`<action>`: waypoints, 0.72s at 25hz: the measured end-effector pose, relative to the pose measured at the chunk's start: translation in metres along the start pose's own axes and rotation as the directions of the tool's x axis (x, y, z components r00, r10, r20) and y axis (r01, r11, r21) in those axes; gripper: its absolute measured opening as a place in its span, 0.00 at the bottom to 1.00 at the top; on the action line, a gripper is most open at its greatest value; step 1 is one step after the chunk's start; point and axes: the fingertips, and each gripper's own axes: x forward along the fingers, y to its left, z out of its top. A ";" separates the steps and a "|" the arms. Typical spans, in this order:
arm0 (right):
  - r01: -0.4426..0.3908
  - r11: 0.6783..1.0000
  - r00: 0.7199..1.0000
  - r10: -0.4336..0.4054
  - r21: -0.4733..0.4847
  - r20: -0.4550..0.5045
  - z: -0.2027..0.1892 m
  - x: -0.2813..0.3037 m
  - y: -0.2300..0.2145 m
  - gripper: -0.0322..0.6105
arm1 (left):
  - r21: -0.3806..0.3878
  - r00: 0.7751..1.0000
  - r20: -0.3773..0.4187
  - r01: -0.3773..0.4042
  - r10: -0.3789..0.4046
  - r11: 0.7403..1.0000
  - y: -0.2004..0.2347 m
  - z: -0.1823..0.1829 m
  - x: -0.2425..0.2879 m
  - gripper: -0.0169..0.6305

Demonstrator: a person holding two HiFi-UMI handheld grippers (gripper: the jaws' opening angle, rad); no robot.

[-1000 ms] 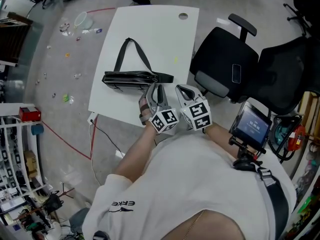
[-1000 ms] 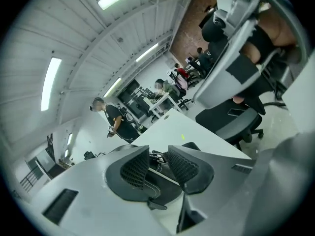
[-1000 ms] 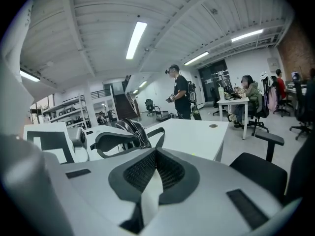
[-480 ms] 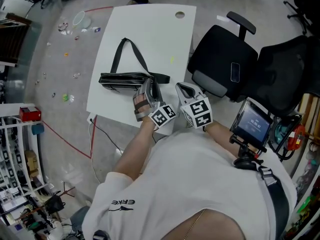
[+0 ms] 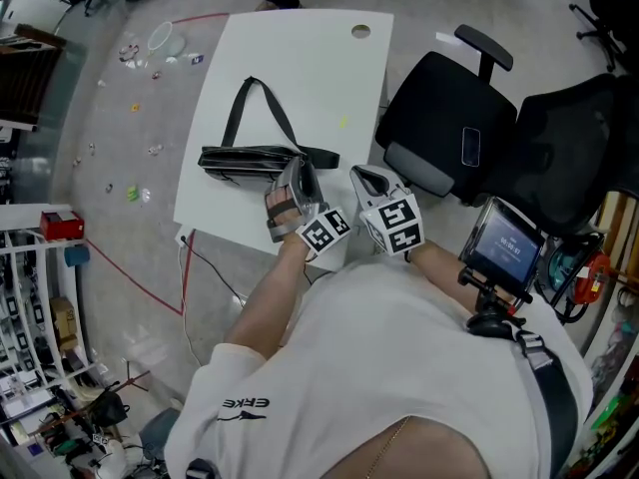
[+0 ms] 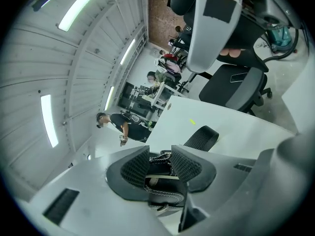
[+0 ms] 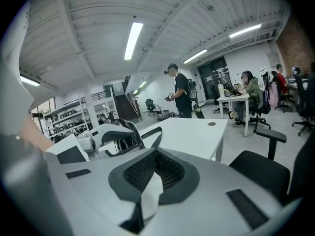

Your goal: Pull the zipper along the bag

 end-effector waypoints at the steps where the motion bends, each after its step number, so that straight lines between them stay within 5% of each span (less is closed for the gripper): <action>1: -0.002 1.000 1.000 0.002 0.000 0.000 0.000 0.000 0.001 0.06 | -0.007 1.000 0.000 0.000 0.000 1.000 0.001 0.000 -0.001 0.24; 12: -0.026 1.000 1.000 0.026 -0.003 0.006 0.001 0.002 0.006 0.06 | -0.099 0.996 0.075 -0.045 0.053 0.994 0.023 0.016 -0.019 0.23; 18: -0.030 1.000 1.000 0.030 -0.004 0.003 -0.002 0.001 0.006 0.06 | -0.150 0.996 0.045 -0.065 0.072 0.987 0.033 0.009 -0.013 0.16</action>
